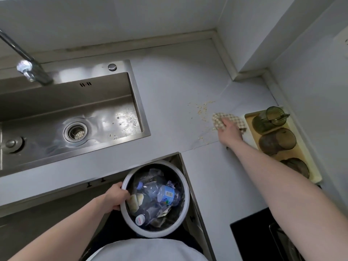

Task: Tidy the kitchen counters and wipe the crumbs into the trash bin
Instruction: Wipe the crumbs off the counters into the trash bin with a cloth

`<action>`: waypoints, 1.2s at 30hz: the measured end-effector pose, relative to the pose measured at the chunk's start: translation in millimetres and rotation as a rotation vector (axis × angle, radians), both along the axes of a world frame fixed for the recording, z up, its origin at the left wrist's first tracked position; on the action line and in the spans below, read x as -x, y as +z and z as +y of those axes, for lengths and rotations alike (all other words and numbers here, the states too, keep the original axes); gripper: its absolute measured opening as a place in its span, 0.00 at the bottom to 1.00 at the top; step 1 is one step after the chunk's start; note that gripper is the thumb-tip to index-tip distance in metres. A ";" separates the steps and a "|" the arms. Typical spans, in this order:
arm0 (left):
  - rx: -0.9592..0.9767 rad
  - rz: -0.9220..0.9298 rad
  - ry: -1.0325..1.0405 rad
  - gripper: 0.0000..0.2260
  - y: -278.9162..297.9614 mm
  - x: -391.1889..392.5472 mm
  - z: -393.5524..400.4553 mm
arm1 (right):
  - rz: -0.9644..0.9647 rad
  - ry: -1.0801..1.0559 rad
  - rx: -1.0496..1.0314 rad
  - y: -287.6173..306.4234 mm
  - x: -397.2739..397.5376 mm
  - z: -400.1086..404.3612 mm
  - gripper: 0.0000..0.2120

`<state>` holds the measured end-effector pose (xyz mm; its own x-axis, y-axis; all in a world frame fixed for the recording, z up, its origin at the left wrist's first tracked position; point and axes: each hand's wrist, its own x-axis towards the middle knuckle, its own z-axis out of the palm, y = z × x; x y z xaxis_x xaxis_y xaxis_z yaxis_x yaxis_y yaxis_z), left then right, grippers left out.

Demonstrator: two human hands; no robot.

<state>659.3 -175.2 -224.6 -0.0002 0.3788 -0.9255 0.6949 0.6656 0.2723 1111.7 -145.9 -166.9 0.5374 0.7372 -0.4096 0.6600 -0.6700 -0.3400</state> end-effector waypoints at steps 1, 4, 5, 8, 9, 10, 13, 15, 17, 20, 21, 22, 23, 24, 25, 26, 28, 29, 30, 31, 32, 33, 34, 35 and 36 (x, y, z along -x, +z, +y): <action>-0.001 0.005 0.006 0.13 -0.7 -1.6 -2.0 | -0.012 0.038 0.020 -4.8 -0.6 2.0 0.26; -0.006 0.013 0.011 0.13 0.6 -6.3 -3.6 | -0.093 0.086 0.062 -12.2 -3.1 5.1 0.25; -0.008 0.013 0.013 0.13 2.4 -7.4 -3.2 | -0.118 0.100 0.051 -14.1 -2.9 4.2 0.25; -0.020 0.019 0.012 0.13 3.8 -8.8 -3.3 | -0.118 0.145 -0.019 -20.5 4.4 -3.3 0.24; -0.022 0.024 0.013 0.14 4.8 -9.3 -4.1 | -0.108 0.160 -0.040 -22.3 8.6 -7.7 0.24; -0.025 0.021 0.016 0.14 5.3 -9.9 -4.9 | -0.100 0.175 -0.058 -24.1 13.4 -13.2 0.24; -0.030 0.021 0.025 0.14 8.6 -11.0 -5.0 | -0.064 0.197 -0.072 -26.8 31.5 -27.5 0.23; -0.034 0.025 0.019 0.13 11.6 -11.5 -3.6 | -0.008 0.213 -0.067 -28.1 49.5 -35.3 0.23; -0.043 0.030 0.014 0.13 13.7 -11.6 -2.9 | 0.087 0.237 -0.073 -27.2 78.0 -48.1 0.22; -0.051 0.030 0.004 0.13 17.3 -13.5 -1.7 | 0.269 0.266 -0.072 -25.1 131.7 -71.6 0.22; -0.053 0.032 -0.006 0.13 18.1 -13.6 -0.8 | 0.343 0.295 -0.047 -21.6 150.9 -78.6 0.21; -0.059 0.035 -0.014 0.13 19.1 -13.8 -0.2 | 0.425 0.338 0.001 -17.0 169.1 -85.5 0.19; -0.063 0.039 -0.024 0.13 20.7 -14.1 0.1 | 0.501 0.381 0.066 -12.3 183.7 -91.3 0.16; -0.066 0.040 -0.031 0.13 21.8 -14.1 0.7 | 0.558 0.408 0.107 -8.4 194.1 -95.3 0.15; -0.065 0.043 -0.037 0.13 23.0 -14.0 0.6 | 0.582 0.410 0.110 -6.3 198.7 -97.6 0.13; -0.066 0.045 -0.040 0.13 24.8 -14.6 0.2 | 0.593 0.378 0.089 -1.5 198.1 -96.8 0.13; -0.067 0.048 -0.045 0.12 26.2 -14.2 -0.7 | 0.618 0.252 0.020 8.0 184.7 -87.7 0.12; -0.070 0.046 -0.047 0.12 26.4 -13.9 -1.5 | 0.625 0.178 -0.027 12.7 173.1 -80.6 0.11; -0.075 0.046 -0.048 0.11 25.6 -13.3 -1.7 | 0.614 0.114 -0.083 19.4 159.7 -72.0 0.11; -0.081 0.044 -0.052 0.11 24.7 -12.7 -1.7 | 0.580 0.062 -0.147 25.9 144.9 -61.7 0.11; -0.085 0.041 -0.053 0.11 23.7 -12.2 -1.7 | 0.541 0.016 -0.206 32.3 129.5 -50.7 0.10; -0.088 0.038 -0.050 0.11 22.9 -12.0 -1.9 | 0.499 -0.026 -0.259 37.0 112.9 -39.4 0.09; -0.092 0.036 -0.047 0.11 22.1 -12.0 -1.8 | 0.457 -0.066 -0.306 40.0 97.0 -27.5 0.09; -0.095 0.035 -0.045 0.11 20.9 -11.6 -1.9 | 0.408 -0.098 -0.347 39.8 82.0 -15.6 0.08; -0.096 0.035 -0.045 0.11 19.4 -11.0 -1.9 | 0.353 -0.112 -0.387 39.6 68.8 -4.3 0.08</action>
<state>670.4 -177.0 -205.3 -0.0123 0.4657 -0.8849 0.7338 0.6054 0.3084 1042.9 -150.2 -127.4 0.4997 0.8164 -0.2894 0.3924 -0.5113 -0.7646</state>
